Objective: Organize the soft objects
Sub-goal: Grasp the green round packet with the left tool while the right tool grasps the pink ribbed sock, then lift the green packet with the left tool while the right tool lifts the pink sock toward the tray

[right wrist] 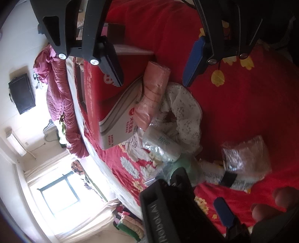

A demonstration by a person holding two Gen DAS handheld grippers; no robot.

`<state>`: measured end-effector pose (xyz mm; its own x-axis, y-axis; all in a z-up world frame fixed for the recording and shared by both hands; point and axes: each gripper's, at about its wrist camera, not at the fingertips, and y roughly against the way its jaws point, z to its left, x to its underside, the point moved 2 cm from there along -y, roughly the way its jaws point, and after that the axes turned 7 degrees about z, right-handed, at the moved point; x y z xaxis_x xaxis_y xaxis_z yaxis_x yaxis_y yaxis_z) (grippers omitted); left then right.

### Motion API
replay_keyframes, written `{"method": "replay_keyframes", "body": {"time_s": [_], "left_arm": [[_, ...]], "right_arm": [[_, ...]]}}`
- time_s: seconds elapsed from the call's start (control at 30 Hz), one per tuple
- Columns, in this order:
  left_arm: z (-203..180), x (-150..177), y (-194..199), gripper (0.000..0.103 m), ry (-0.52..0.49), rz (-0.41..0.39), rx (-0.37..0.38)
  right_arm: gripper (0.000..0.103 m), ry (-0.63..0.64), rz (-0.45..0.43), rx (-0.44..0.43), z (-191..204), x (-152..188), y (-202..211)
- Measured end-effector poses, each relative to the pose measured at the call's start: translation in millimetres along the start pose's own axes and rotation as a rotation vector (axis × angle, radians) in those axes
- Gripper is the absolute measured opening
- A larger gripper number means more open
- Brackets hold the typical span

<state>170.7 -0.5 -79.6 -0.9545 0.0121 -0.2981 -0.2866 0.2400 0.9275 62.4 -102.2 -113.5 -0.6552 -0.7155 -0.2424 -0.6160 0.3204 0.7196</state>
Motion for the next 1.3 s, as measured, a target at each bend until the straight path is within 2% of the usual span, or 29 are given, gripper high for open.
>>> {"method": "replay_keyframes", "body": {"time_s": [0.07, 0.13, 0.2, 0.33, 0.37, 0.4, 0.43, 0.47, 0.53, 0.6, 0.67, 0.73, 0.8, 1.0, 1.1, 1.3], "left_arm": [[-0.8, -1.4, -2.2, 0.086, 0.0, 0.002, 0.008], [-2.3, -3.3, -4.2, 0.086, -0.002, -0.002, 0.012], [-3.0, -5.6, -6.7, 0.086, -0.005, -0.002, 0.013], [-2.2, -9.8, -9.9, 0.086, -0.008, -0.009, 0.026], [-1.8, -10.6, -11.1, 0.086, -0.008, -0.005, 0.031], [-1.4, -11.8, -12.1, 0.086, -0.007, -0.006, 0.039], [-1.0, -12.4, -12.6, 0.086, -0.007, -0.009, 0.044], [-0.6, -13.3, -13.4, 0.083, -0.007, -0.009, 0.046], [-0.4, -15.1, -15.2, 0.076, -0.01, -0.011, 0.06], [-0.7, -16.8, -17.6, 0.065, -0.01, -0.006, 0.084], [-1.9, -17.6, -19.8, 0.06, -0.014, -0.003, 0.103], [-3.4, -18.2, -21.8, 0.049, -0.017, 0.003, 0.123], [-5.1, -18.4, -23.3, 0.042, -0.021, 0.003, 0.127], [-3.7, -17.3, -23.7, 0.04, -0.007, -0.009, 0.151], [-0.2, -15.6, -21.5, 0.04, 0.011, -0.016, 0.164], [-2.5, -10.2, -2.5, 0.04, 0.003, -0.052, 0.16]], "right_arm": [[0.063, 0.015, 0.007, 0.012, 1.6, -1.3, -4.4], [0.059, 0.027, 0.011, 0.016, 1.6, -2.0, -10.2], [0.048, 0.038, 0.016, 0.016, 3.3, -1.5, -15.6], [0.043, 0.062, 0.024, 0.036, 9.5, 0.2, -23.3], [0.037, 0.065, 0.022, 0.042, 8.9, 0.5, -25.1], [0.026, 0.063, 0.023, 0.045, 7.5, 1.1, -27.0], [0.024, 0.056, 0.023, 0.038, 5.7, 0.7, -28.8], [0.018, 0.049, 0.023, 0.025, 3.4, 0.9, -29.1], [0.016, 0.017, 0.018, -0.002, -2.8, 2.5, -28.9], [0.012, -0.002, 0.005, -0.014, -10.2, 4.1, -27.4], [0.01, -0.038, -0.019, -0.026, -20.5, 3.2, -22.2], [0.01, -0.096, -0.044, -0.048, -35.5, 3.6, -16.8], [0.01, -0.21, -0.071, -0.139, -57.5, 4.7, -12.2], [0.01, -0.446, -0.075, -0.366, -102.3, 15.1, -18.6], [0.01, -0.479, -0.077, -0.403, -108.7, 13.3, -18.5], [0.01, -0.494, -0.102, -0.433, -90.8, 10.8, -0.6]]}}
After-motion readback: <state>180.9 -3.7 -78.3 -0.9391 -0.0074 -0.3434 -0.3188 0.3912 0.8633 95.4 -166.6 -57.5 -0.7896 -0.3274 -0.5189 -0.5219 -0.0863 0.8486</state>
